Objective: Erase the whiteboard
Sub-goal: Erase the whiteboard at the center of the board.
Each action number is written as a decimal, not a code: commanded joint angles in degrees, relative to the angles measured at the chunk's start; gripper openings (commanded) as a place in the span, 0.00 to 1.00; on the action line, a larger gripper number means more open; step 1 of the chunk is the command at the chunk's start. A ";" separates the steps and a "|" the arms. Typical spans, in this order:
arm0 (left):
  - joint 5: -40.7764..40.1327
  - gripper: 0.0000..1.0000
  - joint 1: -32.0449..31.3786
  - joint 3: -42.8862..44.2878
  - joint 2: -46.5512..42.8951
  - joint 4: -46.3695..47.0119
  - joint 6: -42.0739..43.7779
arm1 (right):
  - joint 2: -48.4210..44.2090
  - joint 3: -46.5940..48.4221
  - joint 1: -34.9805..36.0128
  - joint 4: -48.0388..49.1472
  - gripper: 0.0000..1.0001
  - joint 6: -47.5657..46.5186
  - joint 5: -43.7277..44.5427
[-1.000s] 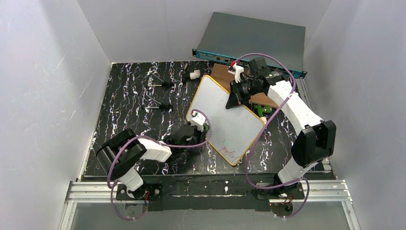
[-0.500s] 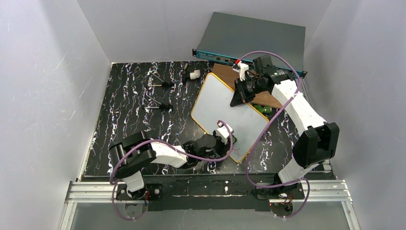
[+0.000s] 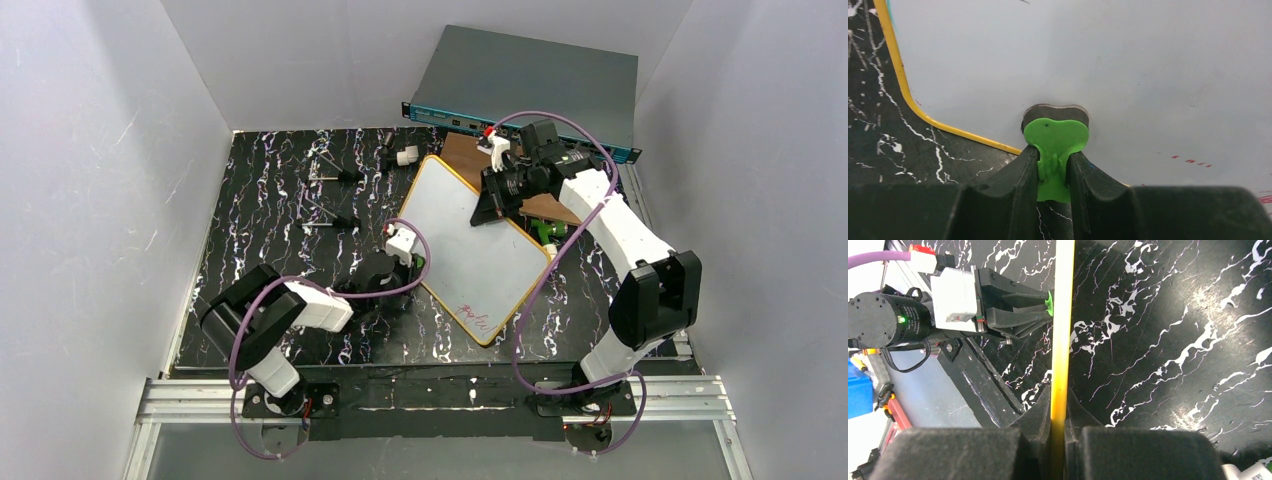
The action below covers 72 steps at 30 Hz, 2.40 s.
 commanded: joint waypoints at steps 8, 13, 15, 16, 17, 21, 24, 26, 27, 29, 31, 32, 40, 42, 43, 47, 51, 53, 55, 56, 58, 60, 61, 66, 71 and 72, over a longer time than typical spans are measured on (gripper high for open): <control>10.94 0.00 -11.60 3.83 2.53 1.75 2.40 | 1.01 -3.49 4.37 4.18 0.01 -0.05 -17.17; 13.09 0.00 -18.97 7.98 4.88 1.43 0.32 | 1.08 -4.26 4.37 5.10 0.01 0.68 -17.05; 13.99 0.00 -20.22 10.20 6.00 1.59 -0.19 | 1.23 -4.29 4.36 5.17 0.01 0.69 -17.25; 14.58 0.00 -20.42 11.33 6.37 1.44 -0.44 | 1.19 -4.37 4.37 5.23 0.01 0.69 -17.23; 14.85 0.00 -20.48 12.10 6.49 1.19 -0.65 | 1.13 -4.43 4.37 5.17 0.01 0.69 -17.21; 13.17 0.00 -20.29 13.08 4.46 -1.80 0.85 | 0.24 -5.27 4.37 5.59 0.01 0.66 -16.79; 7.57 0.00 -17.02 10.55 0.99 -4.25 0.55 | -0.11 -5.60 4.37 5.76 0.01 0.69 -16.58; 6.12 0.00 -11.93 7.44 -1.09 -3.35 -1.64 | -0.09 -5.55 4.37 5.81 0.01 0.68 -16.78; 6.07 0.00 -9.28 6.40 -1.98 -3.63 -2.12 | -0.02 -5.59 4.37 5.84 0.01 0.69 -16.87; 6.29 0.00 -4.79 5.39 -3.12 -4.94 -1.89 | 0.19 -5.48 4.37 5.86 0.01 0.68 -17.05; 8.05 0.00 -0.76 5.45 -2.83 -6.42 -1.50 | 0.35 -5.48 4.37 5.90 0.01 0.69 -17.23; 8.42 0.00 0.26 5.73 -2.27 -6.61 -1.40 | 0.47 -5.41 4.37 5.90 0.01 0.68 -17.19; 14.88 0.00 1.01 6.77 2.38 -6.50 -2.71 | 0.30 -5.70 4.37 5.85 0.01 0.69 -16.99; 17.25 0.00 0.01 5.81 2.45 -5.24 -3.16 | 0.66 -5.58 4.37 5.96 0.01 0.68 -17.33; 18.20 0.00 -1.09 5.77 2.44 -5.14 -3.12 | 0.88 -5.53 4.33 6.03 0.01 0.69 -17.55; 21.45 0.00 -8.10 8.43 3.87 -6.45 -1.83 | 1.87 -5.26 4.37 6.32 0.01 2.25 -18.05; 23.11 0.00 -16.10 14.75 8.43 -8.87 -1.38 | 1.87 -5.51 4.37 6.60 0.01 2.53 -18.00; 23.27 0.00 -19.83 18.29 10.52 -9.82 -1.53 | 1.77 -5.68 4.37 6.73 0.01 2.50 -17.98; 22.72 0.00 -23.01 21.87 12.08 -11.37 -1.46 | 1.76 -5.61 4.41 6.73 0.01 2.57 -18.00; 22.04 0.00 -24.22 23.82 12.70 -11.97 -1.53 | 1.76 -5.59 4.33 6.71 0.01 2.60 -17.94; 21.04 0.00 -25.90 26.02 13.17 -12.75 -1.99 | 1.65 -5.69 4.37 6.76 0.01 2.59 -17.89; 20.65 0.00 -27.01 27.55 13.34 -14.03 -2.42 | 1.50 -5.69 4.36 6.87 0.01 2.62 -17.83; 20.87 0.00 -27.53 28.13 13.42 -14.53 -2.61 | 1.50 -5.65 4.37 6.90 0.01 2.60 -17.81; 20.00 0.00 -28.92 28.35 13.47 -16.36 -2.27 | 1.17 -5.73 4.00 7.21 0.01 2.87 -16.77; 13.07 0.00 -27.57 22.76 5.94 -17.35 -0.79 | 0.23 -6.21 3.54 7.22 0.01 2.10 -14.71; 12.12 0.00 -27.03 21.18 3.47 -17.64 -1.02 | 0.17 -6.14 3.50 7.21 0.01 1.96 -14.23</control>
